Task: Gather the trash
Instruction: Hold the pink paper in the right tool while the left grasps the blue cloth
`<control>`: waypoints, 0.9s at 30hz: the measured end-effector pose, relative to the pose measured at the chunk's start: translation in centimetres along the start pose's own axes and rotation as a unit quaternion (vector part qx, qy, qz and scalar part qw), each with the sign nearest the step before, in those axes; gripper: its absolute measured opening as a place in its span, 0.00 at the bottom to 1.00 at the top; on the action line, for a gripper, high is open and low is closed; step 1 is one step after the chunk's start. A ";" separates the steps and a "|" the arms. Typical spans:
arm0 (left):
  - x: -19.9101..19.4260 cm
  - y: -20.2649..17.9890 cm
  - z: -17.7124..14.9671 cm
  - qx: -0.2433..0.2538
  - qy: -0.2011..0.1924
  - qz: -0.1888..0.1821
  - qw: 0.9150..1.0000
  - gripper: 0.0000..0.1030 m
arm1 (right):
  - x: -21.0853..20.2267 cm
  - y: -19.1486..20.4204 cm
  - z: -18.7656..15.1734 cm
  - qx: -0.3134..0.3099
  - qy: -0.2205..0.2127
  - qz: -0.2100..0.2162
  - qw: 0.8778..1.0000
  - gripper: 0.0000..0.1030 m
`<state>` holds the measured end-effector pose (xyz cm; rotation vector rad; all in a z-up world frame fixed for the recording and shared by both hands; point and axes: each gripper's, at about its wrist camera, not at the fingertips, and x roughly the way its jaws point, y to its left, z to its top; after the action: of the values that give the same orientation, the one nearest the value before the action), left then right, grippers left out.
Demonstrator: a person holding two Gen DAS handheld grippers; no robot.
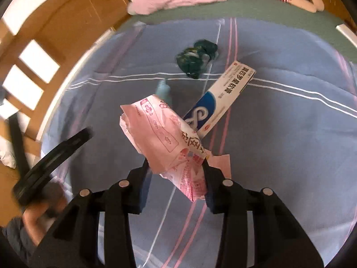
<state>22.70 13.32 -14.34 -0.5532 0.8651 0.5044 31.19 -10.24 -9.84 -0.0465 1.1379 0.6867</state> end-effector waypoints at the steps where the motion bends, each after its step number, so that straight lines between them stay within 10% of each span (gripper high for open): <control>1: 0.5 -0.6 0.0 0.010 0.003 0.000 1.000 0.89 | -1.0 0.0 -0.3 0.004 -0.007 -0.009 1.000 0.40; 8: 2.4 -8.6 -0.7 0.135 -0.007 -0.089 0.987 0.94 | -7.2 -3.7 -6.9 0.103 -0.031 -0.086 0.990 0.41; 13: 5.3 -12.5 -1.7 0.198 0.027 -0.078 0.977 0.92 | -9.2 -5.4 -10.9 0.145 -0.051 -0.079 0.985 0.41; 16: 6.3 -12.6 -1.9 0.200 0.047 -0.096 0.974 0.67 | -10.1 -5.6 -12.3 0.150 -0.059 -0.090 0.983 0.41; 18: 6.1 -12.5 -2.1 0.212 0.039 -0.097 0.972 0.30 | -10.3 -5.7 -12.8 0.154 -0.065 -0.088 0.982 0.41; 27: -2.0 -7.8 -2.5 0.191 -0.019 -0.072 0.979 0.28 | -10.1 -2.9 -13.5 0.153 -0.094 -0.096 0.979 0.41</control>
<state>25.03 5.53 -12.12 -0.2505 0.8521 0.2063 19.30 -22.39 -8.15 0.1650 1.0306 0.3326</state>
